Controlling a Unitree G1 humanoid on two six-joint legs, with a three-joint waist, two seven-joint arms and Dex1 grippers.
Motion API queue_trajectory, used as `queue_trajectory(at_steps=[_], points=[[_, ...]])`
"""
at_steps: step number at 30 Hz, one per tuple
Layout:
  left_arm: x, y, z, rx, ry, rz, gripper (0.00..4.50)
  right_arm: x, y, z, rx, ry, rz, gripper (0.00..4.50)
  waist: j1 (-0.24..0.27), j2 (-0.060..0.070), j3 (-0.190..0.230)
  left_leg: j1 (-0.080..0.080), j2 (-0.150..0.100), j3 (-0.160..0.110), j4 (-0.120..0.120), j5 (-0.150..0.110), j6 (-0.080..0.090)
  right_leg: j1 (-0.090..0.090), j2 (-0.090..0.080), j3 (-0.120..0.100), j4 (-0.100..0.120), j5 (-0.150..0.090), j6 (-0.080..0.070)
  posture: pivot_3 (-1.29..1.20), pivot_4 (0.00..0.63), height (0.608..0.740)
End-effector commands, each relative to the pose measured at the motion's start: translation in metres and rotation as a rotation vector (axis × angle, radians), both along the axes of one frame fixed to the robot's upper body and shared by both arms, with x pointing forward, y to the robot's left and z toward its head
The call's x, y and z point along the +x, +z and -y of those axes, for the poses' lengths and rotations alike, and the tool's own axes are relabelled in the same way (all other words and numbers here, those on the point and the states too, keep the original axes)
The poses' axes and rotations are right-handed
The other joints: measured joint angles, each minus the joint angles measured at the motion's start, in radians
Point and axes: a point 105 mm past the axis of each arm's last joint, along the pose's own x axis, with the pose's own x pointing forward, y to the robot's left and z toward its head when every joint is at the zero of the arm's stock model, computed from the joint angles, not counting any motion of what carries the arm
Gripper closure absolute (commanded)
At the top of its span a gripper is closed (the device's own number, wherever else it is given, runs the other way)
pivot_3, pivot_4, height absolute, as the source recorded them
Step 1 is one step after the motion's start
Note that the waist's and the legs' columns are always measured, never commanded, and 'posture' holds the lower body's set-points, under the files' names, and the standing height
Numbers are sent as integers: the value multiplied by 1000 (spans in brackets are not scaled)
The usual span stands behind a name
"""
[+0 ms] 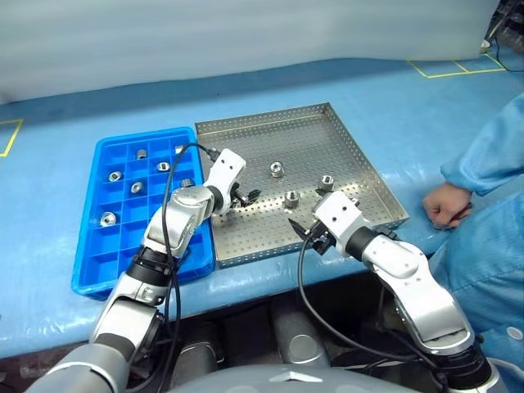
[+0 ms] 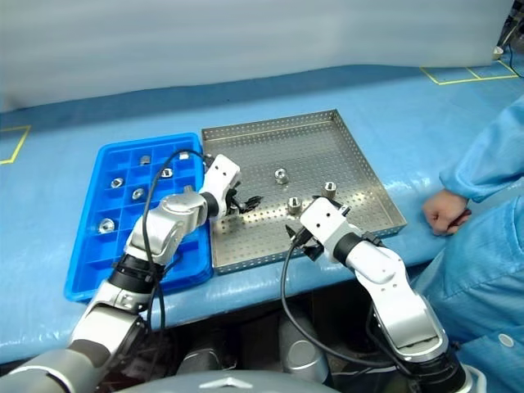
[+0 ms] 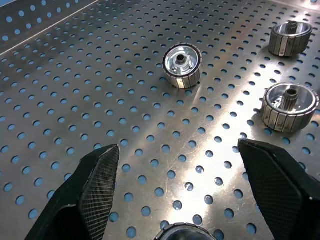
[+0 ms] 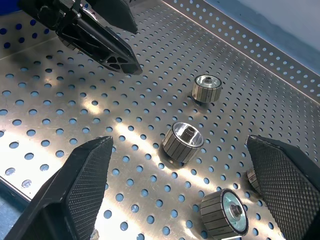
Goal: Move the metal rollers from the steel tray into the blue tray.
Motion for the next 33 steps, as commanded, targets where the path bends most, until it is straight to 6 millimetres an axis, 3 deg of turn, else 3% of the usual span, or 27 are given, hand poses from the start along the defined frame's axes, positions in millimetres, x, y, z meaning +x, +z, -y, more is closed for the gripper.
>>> queue_trajectory(at_steps=[1, 21, 24, 32, 33], points=[[3, 10, -1, -9, 2, 45, 391, -1, 11, -3, 8, 12, 52, 0, 1, 0, 0, 0, 0, 0, 0, 0, 0, 0, 0, 0, 0, 0, 0, -423, 150, 740], [-9, -30, 14, 146, -95, -66, 391, 0, 14, 2, -9, -6, 65, 0, -1, 1, -1, 0, 0, 0, 0, 0, 0, 0, 0, 0, 0, 0, 0, -445, 150, 740], [-9, -24, 17, 94, -97, -65, 938, 0, 14, 3, -11, -7, 65, 0, -1, 1, -1, 0, 0, 0, 0, 0, 0, 1, 0, 0, 0, 0, 0, -445, 150, 740], [-12, -3, 14, 5, -112, -40, 3563, 1, 14, 3, -15, -6, 66, 0, -3, 1, -1, 0, 0, 0, 0, 0, 0, 0, 0, 0, 0, 0, 0, -425, 150, 740], [-12, 3, 14, -30, -113, -33, 3563, 1, 14, 3, -16, -4, 65, 0, -3, 1, -1, 0, 0, 0, 0, 0, 0, 0, 0, 0, 0, 0, 0, -422, 150, 740]])
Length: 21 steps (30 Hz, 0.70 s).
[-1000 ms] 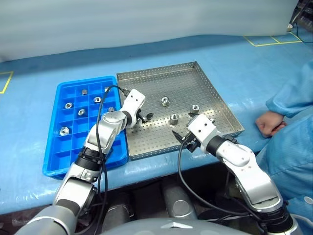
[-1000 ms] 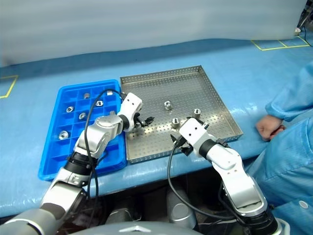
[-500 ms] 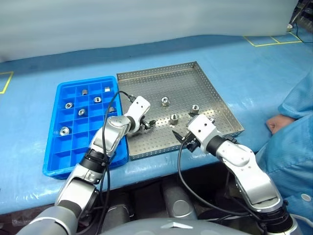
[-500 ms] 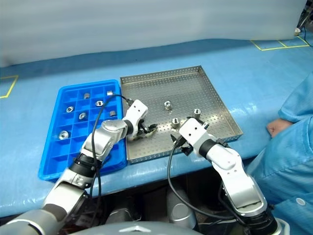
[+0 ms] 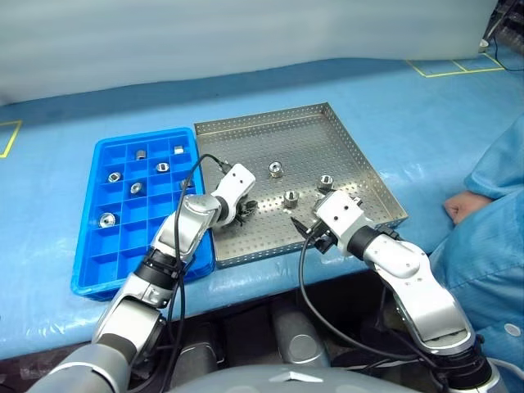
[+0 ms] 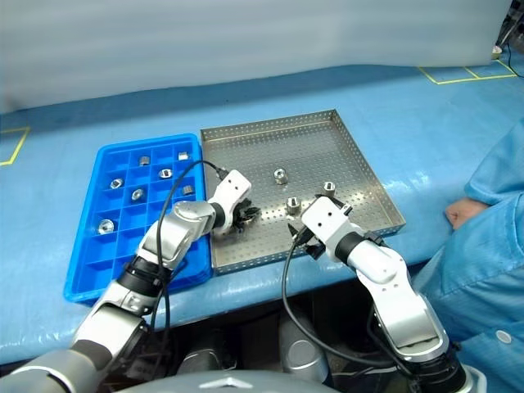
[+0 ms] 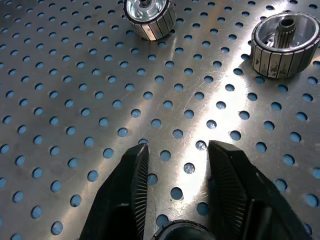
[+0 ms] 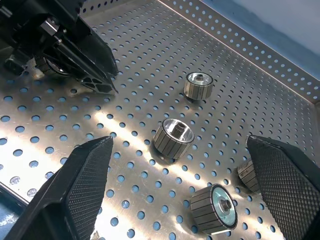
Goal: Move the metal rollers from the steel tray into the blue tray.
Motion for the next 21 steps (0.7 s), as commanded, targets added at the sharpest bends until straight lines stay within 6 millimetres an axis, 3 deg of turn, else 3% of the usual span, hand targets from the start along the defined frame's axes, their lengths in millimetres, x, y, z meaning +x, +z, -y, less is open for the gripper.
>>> queue_trajectory(at_steps=[1, 4, 6, 9, 13, 17, 21], points=[[2, 32, 2, -139, -7, 59, 3563, 0, 12, -2, 0, 15, 53, 0, 1, 0, 0, 0, 0, 0, 0, 0, 0, 0, 0, 0, 0, 0, 0, -419, 150, 740], [1, 54, 5, -325, -6, 54, 3563, 1, 12, -4, 1, 20, 52, 0, 5, 0, 0, 0, 0, 0, 0, 0, 0, 0, 0, 0, 0, 0, 0, -415, 150, 740], [1, 79, 2, -535, 2, 44, 3563, 2, 12, -5, 3, 23, 54, 0, 7, 0, 0, 0, 0, 0, 0, 0, 0, 0, 0, 0, 0, 0, 0, -412, 150, 740], [8, 106, -17, -670, 56, 86, 3563, 2, 11, -6, 6, 25, 54, 0, 5, 0, 0, 0, 0, 0, 1, 1, 2, 0, 0, 0, 0, 0, 0, -410, 150, 740], [24, 119, -47, -659, 185, 155, 3563, 3, 10, -8, 12, 25, 55, 0, 2, 0, 0, 0, 0, 0, 2, 3, 4, 1, 1, 0, 1, 0, 0, -421, 150, 740], [43, 120, -79, -517, 364, 259, 3563, 2, 9, -9, 24, 13, 59, 0, 2, 0, 0, 0, 0, 0, 4, 2, 3, 3, 1, 0, 1, 1, 1, -441, 150, 740], [47, 119, -84, -459, 388, 299, 3563, 0, 7, -7, 31, -3, 57, 0, 3, 0, 0, 0, 0, 0, 4, 2, 3, 2, 1, 0, 1, 1, 2, -453, 150, 740]])
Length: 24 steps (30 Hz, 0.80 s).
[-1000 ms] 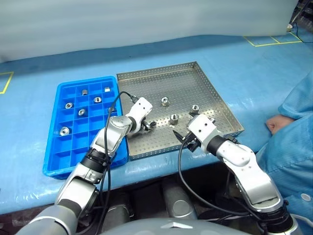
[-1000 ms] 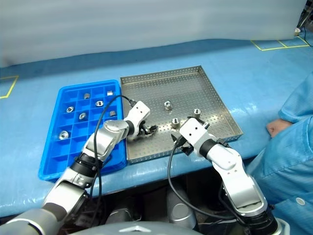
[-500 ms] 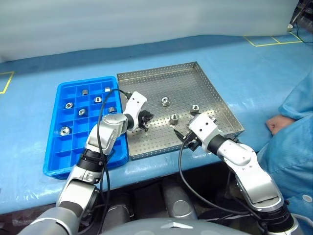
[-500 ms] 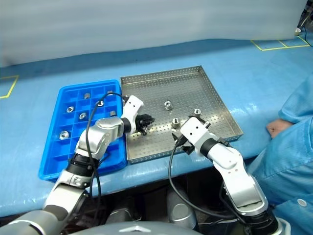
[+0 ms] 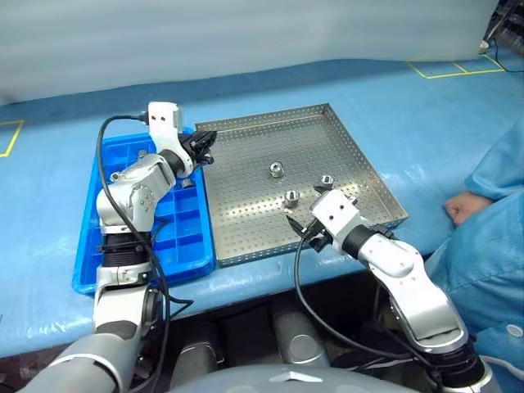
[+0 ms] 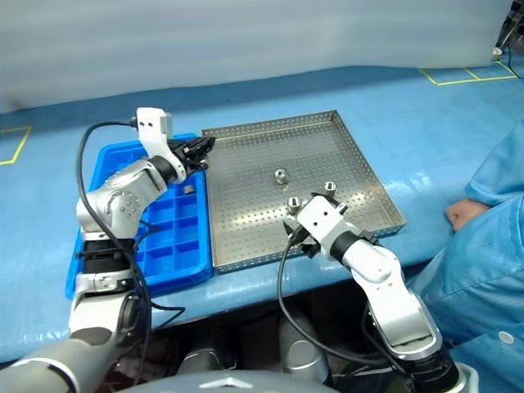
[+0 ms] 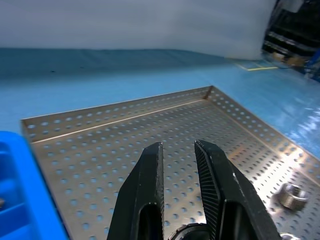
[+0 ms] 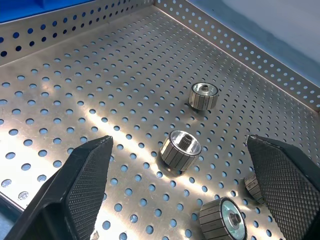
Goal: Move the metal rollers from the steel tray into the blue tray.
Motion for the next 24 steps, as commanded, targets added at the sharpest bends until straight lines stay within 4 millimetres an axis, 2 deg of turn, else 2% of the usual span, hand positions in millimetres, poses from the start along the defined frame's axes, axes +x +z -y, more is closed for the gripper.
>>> queue_trajectory(at_steps=[1, 5, 9, 10, 12, 14, 16, 19, 22, 24], points=[[4, 19, 0, 59, 32, 99, 3563, -2, 8, 0, 9, -5, 44, 0, 2, 0, 0, 0, 0, 0, 0, 0, 0, 0, 0, 0, 0, 0, 0, -453, 150, 740], [9, 18, -11, 205, 124, 146, 3563, -2, 8, 3, 7, -17, 45, 0, -6, 0, 0, -1, 0, 0, 0, -1, -2, -1, 0, 0, 0, 0, 0, -461, 150, 740], [6, 11, 2, 171, 68, 127, 3563, -2, 7, 3, 4, -18, 44, 0, -15, 0, 0, 0, 0, 0, 0, -2, -2, -1, 0, 0, 0, 0, 0, -454, 150, 740], [5, 9, 8, 158, 38, 121, 3563, -2, 7, 3, 3, -17, 43, 0, -16, 0, 0, 0, 0, 0, 0, -2, -3, 0, 0, 0, 0, 0, 0, -449, 150, 740], [-5, 3, 34, 142, -117, 101, 3563, -1, 9, 4, 2, -16, 47, 0, -17, 0, 0, 0, 0, 0, 0, -2, -3, 0, 0, 0, 0, 0, 0, -450, 150, 740], [-11, -2, 48, 138, -207, 86, 3563, -1, 9, 3, 2, -15, 49, 0, -16, 0, 0, 0, 0, 0, 0, -2, -3, -1, 0, 0, 0, 0, 0, -452, 150, 740], [-21, -15, 69, 241, -343, 78, 3563, -1, 10, 4, 0, -14, 52, 0, -16, 0, 0, 0, 0, 0, 0, -2, -3, 0, 0, 0, 0, 0, 0, -458, 150, 740], [-33, -24, 94, 292, -494, 84, 2913, -1, 11, 6, -6, -21, 56, 0, -20, 0, 0, 0, 0, 0, -1, -2, -3, 0, 0, 0, 0, 0, 0, -474, 150, 740], [-39, -26, 113, 293, -587, 98, 1949, -3, 11, 9, -9, -38, 58, 0, -27, 0, 0, 0, 0, 0, -1, -2, -3, -1, 0, 1, 0, 0, 0, -497, 150, 740], [-37, -35, 121, 336, -591, 82, 1255, -4, 11, 12, -11, -53, 58, 0, -38, 0, 0, -1, 0, 0, -1, -2, -3, -1, -1, 1, 0, 0, 0, -511, 150, 740]])
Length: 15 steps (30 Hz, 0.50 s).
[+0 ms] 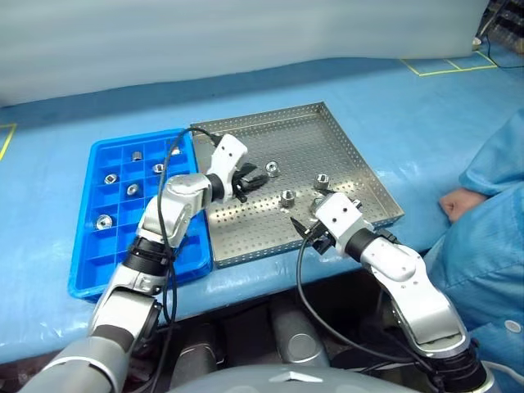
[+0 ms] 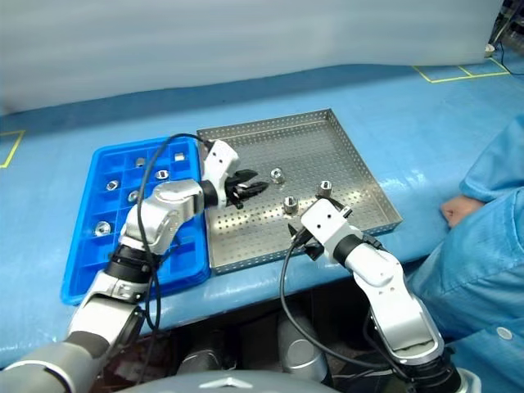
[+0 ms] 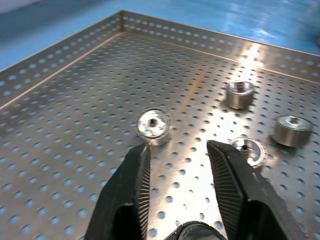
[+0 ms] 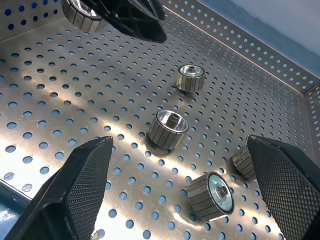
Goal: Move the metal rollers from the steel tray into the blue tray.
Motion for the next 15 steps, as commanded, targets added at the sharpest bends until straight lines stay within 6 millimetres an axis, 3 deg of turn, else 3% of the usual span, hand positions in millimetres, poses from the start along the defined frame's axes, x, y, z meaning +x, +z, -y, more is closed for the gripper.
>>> queue_trajectory(at_steps=[1, 4, 15], points=[[4, 4, 16, 50, -23, 53, 902, -3, 14, 6, -4, -26, 62, 0, -11, 0, 0, 0, 0, 0, 0, 0, 0, 0, 0, 0, 0, 0, 0, -517, 150, 740], [6, -7, 24, 68, -13, 3, 22, -5, 13, 8, -4, -38, 61, 0, -33, 0, 0, 0, 0, 0, 0, 0, 0, 0, 0, 0, 0, 0, 0, -537, 150, 740], [14, -14, 29, 76, 28, -10, 22, -9, 12, 11, -1, -66, 56, 0, -118, 0, 0, 1, 0, 0, 0, 0, 0, 1, -1, 0, 0, 0, 1, -564, 150, 740]])
